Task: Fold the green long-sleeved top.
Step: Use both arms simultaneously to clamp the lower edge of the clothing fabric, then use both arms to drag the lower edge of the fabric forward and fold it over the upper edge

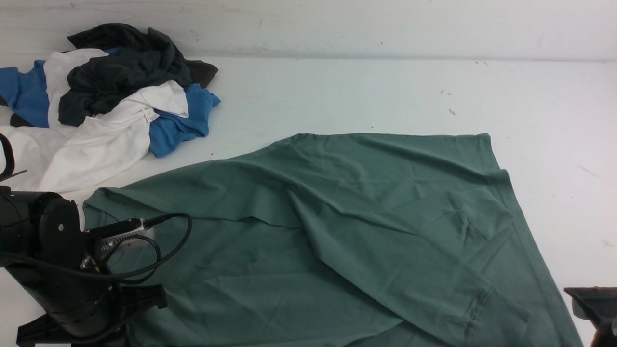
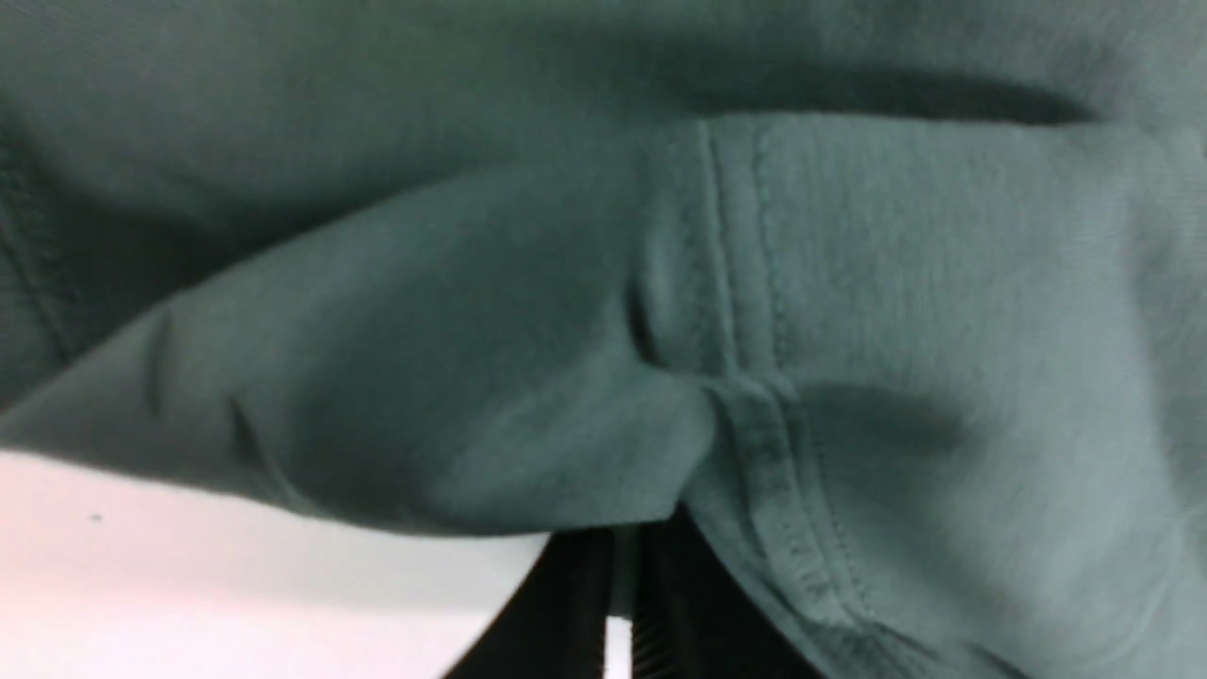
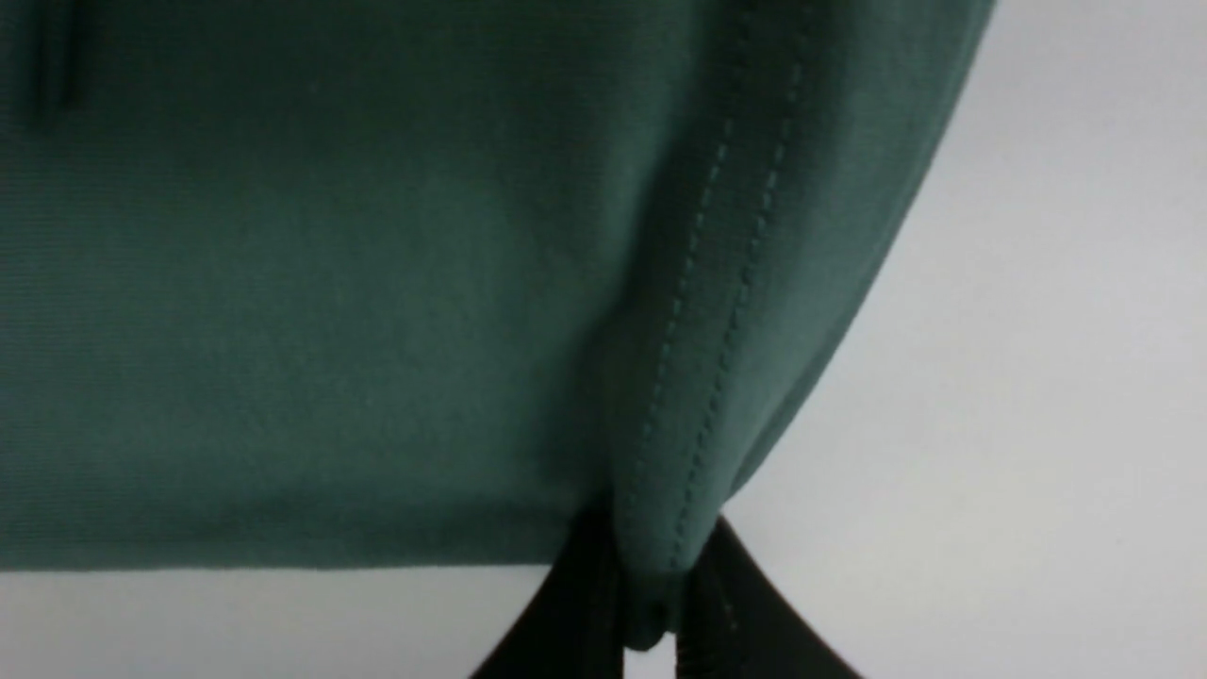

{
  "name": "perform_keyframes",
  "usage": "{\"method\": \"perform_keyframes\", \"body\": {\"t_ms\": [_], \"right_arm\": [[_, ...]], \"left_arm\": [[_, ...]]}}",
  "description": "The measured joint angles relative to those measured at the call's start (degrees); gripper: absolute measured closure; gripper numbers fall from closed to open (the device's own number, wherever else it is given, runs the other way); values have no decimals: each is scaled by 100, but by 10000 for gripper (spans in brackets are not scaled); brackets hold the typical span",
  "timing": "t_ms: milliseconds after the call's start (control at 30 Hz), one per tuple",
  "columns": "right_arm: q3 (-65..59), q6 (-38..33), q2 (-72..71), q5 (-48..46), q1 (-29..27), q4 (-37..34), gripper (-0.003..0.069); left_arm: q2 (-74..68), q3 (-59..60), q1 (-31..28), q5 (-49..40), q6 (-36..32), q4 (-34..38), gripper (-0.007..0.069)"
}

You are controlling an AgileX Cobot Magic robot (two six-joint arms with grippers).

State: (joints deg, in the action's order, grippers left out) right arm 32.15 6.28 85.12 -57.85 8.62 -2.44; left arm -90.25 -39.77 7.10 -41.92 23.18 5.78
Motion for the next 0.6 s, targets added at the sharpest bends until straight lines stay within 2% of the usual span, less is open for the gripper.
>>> {"method": "perform_keyframes", "body": {"t_ms": [200, 333, 433, 600], "right_arm": [[-107, -26, -698, -14, 0, 33, 611], [-31, -42, -1466, -378, 0, 45, 611], [486, -42, -1986, -940, 0, 77, 611], [1401, 46, -2044, -1184, 0, 363, 611]], "left_arm": [[582, 79, 0, -393, -160, -87, 615], [1261, 85, 0, -766, -172, -40, 615], [1657, -40, 0, -1160, -172, -40, 615], [1772, -679, 0, -1648, -172, -40, 615]]}}
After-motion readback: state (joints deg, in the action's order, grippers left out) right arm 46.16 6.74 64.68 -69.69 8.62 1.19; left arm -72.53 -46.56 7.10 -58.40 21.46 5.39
